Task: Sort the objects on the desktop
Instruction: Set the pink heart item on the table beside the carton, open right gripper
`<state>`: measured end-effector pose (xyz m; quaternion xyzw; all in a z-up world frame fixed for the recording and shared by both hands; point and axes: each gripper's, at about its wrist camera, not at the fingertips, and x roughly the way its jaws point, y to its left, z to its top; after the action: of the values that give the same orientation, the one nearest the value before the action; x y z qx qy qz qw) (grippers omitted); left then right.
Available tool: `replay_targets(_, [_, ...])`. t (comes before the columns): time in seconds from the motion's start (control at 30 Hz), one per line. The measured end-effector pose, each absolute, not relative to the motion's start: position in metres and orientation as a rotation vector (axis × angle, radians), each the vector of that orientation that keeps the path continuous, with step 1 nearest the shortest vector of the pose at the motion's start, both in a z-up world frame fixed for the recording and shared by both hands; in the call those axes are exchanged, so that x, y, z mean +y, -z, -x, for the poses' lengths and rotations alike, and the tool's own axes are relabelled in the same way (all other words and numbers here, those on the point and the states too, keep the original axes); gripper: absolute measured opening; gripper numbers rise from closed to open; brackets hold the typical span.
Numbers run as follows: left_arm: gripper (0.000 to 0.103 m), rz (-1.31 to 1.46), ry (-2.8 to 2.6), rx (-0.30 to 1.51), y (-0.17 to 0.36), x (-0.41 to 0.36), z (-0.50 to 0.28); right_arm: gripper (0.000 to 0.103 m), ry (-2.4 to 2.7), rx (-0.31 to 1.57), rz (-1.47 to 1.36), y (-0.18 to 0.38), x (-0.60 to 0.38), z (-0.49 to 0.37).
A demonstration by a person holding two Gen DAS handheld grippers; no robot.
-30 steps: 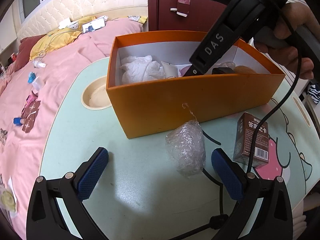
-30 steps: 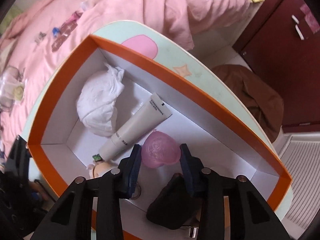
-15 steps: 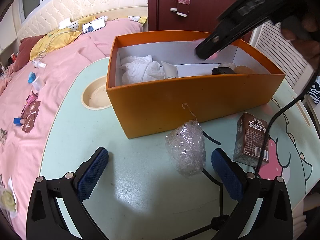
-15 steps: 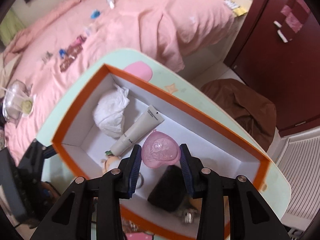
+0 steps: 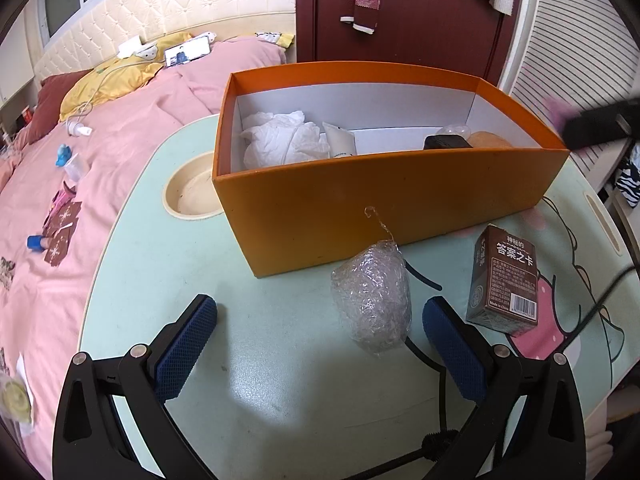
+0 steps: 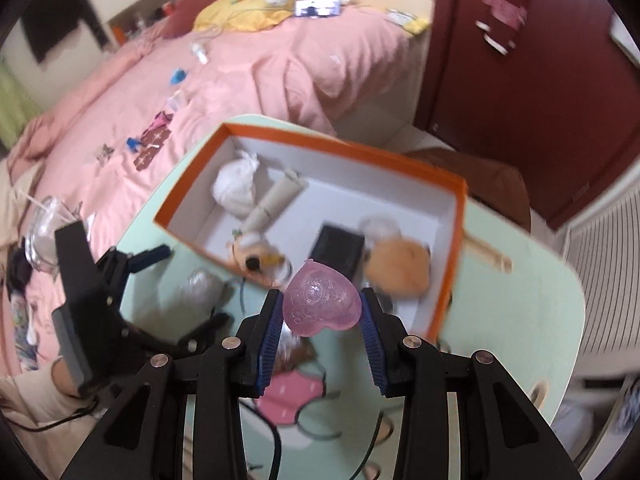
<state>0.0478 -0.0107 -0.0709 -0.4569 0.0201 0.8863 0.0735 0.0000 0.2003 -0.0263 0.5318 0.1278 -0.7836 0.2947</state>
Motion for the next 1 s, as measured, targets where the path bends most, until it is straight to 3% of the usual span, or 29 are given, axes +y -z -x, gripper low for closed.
replay_targets(0.27, [0.103,1.370,-2.659,0.063,0.071,-0.012,-0.047,0.037,2.084,0.181,-1.546,0.065,0.229,-0.026])
replay_targets(0.67, [0.103,1.370,-2.657,0.063,0.072,-0.014,-0.046,0.039,2.127,0.216,-1.565,0.099,0.221,-0.029])
replay_targets(0.77, [0.103,1.370,-2.657,0.064,0.072,-0.014,-0.045,0.049,2.154,0.221,-1.526,0.097,0.221,-0.033])
replay_targets(0.93, [0.103,1.371,-2.654,0.063,0.072,-0.014,-0.047,0.056,2.250,0.147,-1.369,0.084,0.233,-0.045])
replay_targets(1.0, [0.103,1.368,-2.659,0.048,0.071,-0.016,-0.048,0.068,2.290,0.113,-1.299,0.078,0.238,-0.050])
